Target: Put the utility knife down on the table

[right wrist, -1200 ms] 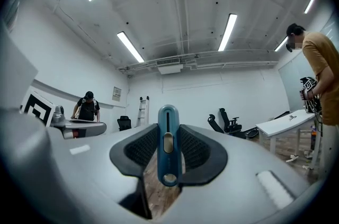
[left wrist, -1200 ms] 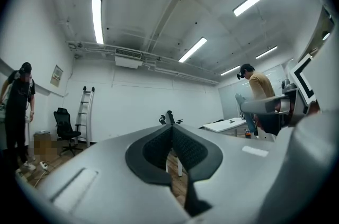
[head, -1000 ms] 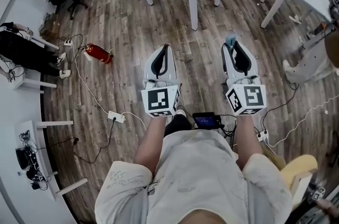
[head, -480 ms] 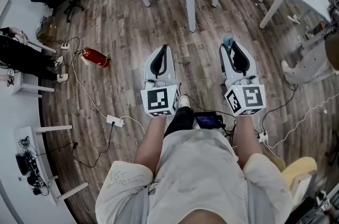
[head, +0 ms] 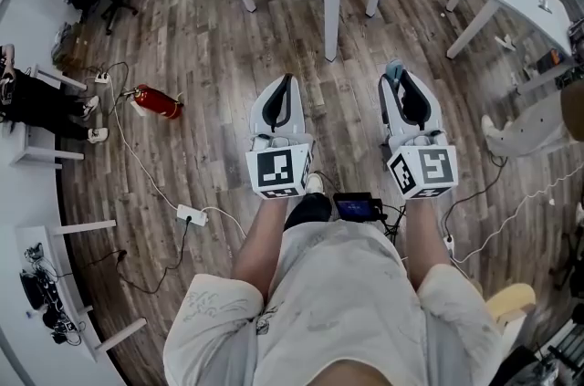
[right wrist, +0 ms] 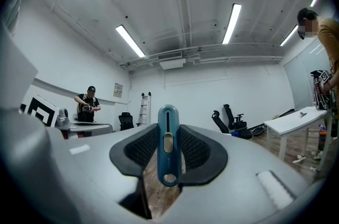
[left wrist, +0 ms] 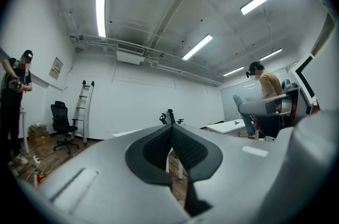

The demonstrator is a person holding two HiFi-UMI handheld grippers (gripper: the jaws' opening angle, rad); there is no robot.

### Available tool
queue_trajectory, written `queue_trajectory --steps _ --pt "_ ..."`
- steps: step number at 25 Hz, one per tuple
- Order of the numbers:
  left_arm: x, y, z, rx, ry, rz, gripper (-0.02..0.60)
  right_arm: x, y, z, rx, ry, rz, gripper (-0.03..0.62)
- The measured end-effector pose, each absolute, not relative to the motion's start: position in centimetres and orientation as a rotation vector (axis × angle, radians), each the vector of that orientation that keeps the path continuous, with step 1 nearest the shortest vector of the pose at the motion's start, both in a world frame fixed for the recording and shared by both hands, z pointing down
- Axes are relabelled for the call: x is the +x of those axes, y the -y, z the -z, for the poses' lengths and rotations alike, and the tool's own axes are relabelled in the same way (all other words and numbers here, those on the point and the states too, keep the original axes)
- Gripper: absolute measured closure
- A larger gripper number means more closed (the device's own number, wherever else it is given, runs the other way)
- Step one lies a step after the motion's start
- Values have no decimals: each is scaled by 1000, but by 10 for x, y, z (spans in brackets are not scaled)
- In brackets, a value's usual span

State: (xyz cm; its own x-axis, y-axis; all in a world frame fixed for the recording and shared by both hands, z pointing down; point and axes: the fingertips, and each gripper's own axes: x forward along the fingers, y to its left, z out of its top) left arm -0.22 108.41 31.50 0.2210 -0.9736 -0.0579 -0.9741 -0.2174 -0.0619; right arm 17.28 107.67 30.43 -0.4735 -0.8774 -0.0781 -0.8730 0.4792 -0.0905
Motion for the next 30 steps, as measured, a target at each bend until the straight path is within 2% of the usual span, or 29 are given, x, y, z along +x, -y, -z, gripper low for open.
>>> queue_trajectory --steps 20,30 --pt "-209 -800 -291 -2443 -1842 -86 561 -34 -801 -276 -1634 -2585 11 457" --pt "-245 -713 -285 -2477 -1791 -56 561 -65 -717 -269 -1678 -2524 42 457"
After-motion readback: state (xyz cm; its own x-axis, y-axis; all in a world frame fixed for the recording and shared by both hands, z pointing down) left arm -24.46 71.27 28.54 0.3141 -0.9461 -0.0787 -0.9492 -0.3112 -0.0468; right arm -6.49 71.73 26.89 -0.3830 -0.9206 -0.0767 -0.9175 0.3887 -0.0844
